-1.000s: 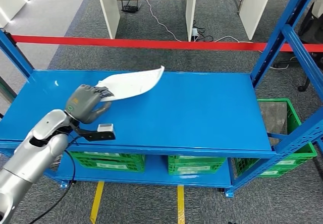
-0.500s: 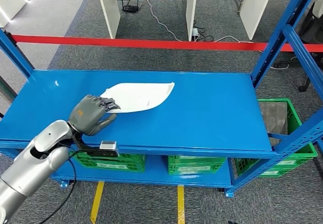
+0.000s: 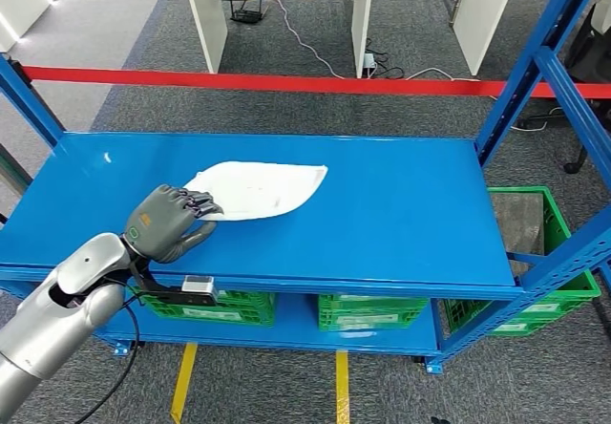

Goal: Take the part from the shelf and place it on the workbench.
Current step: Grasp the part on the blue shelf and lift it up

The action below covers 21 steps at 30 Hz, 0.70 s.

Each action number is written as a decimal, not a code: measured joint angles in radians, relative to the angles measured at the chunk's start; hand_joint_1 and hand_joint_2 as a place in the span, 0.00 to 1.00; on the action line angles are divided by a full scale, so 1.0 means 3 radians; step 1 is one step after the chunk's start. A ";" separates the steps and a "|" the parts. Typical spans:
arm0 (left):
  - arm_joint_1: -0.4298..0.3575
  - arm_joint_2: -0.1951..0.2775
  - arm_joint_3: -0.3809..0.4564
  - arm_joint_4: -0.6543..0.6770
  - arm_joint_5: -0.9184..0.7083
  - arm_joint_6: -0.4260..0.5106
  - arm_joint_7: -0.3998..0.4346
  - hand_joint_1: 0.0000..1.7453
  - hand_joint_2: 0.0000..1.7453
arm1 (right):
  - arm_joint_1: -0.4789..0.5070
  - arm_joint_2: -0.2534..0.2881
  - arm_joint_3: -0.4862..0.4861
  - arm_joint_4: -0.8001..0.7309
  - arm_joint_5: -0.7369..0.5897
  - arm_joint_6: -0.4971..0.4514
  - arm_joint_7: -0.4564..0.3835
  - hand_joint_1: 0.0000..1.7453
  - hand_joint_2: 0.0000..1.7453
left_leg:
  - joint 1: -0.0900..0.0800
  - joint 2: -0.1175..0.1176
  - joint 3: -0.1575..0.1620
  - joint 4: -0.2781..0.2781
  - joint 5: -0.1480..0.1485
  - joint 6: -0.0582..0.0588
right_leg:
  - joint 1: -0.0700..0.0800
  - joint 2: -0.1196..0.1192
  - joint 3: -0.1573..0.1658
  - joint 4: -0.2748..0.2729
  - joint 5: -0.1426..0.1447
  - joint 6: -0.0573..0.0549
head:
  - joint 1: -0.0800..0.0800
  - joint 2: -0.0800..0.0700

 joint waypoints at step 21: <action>-0.0003 0.0030 0.0003 -0.0039 0.0000 0.0000 0.0000 1.00 1.00 | 0.0006 0.0007 -0.0004 0.0000 0.0001 0.0001 0.0032 0.00 0.00 | -0.0030 0.0000 -0.0005 0.0021 -0.0007 0.0035 | -0.0028 0.0000 0.0002 -0.0004 0.0011 0.0037 | -0.0001 0.0000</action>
